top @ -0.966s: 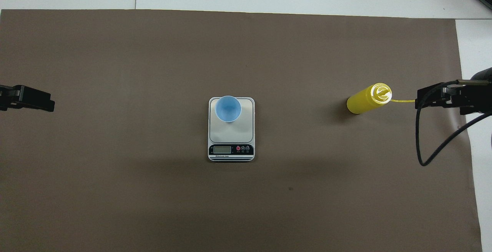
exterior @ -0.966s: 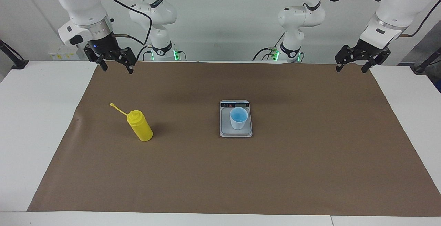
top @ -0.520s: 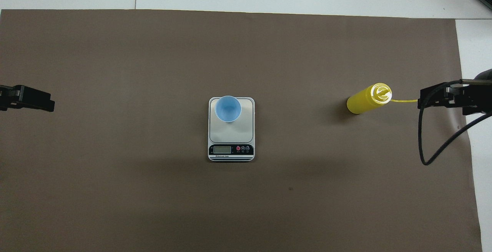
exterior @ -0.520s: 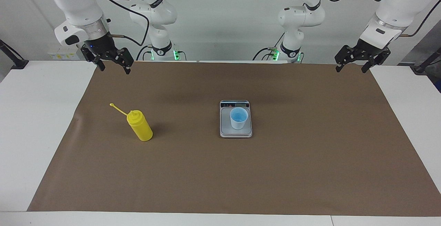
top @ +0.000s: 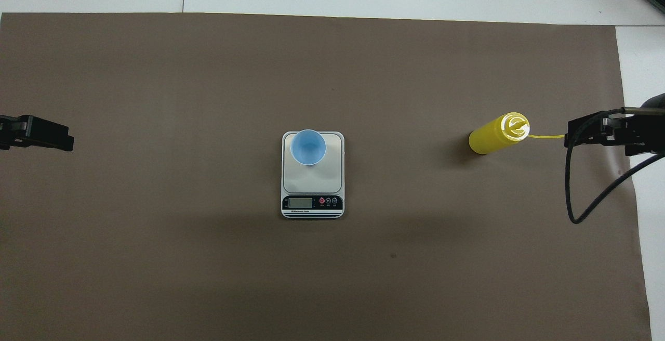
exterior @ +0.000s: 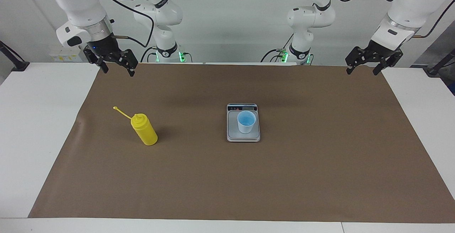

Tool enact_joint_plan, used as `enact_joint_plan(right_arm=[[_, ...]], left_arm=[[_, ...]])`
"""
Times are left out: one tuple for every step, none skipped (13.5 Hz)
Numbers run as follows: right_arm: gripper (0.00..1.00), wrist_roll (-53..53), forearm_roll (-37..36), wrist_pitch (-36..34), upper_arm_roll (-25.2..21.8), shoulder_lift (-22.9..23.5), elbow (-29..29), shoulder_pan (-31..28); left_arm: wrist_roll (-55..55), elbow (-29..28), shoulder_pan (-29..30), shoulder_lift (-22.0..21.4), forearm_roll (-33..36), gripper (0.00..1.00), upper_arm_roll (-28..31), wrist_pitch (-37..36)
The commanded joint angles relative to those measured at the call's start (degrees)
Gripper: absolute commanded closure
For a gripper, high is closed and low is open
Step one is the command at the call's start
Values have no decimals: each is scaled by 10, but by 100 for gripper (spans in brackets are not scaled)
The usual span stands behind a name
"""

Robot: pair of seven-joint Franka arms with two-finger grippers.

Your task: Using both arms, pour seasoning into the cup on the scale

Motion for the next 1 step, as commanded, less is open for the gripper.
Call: enact_joint_plan(right_arm=[[0,-11,5,1,4,-13,-15,-7]], left_arm=[[-4,-18,4,-17,10,0,-4,0]])
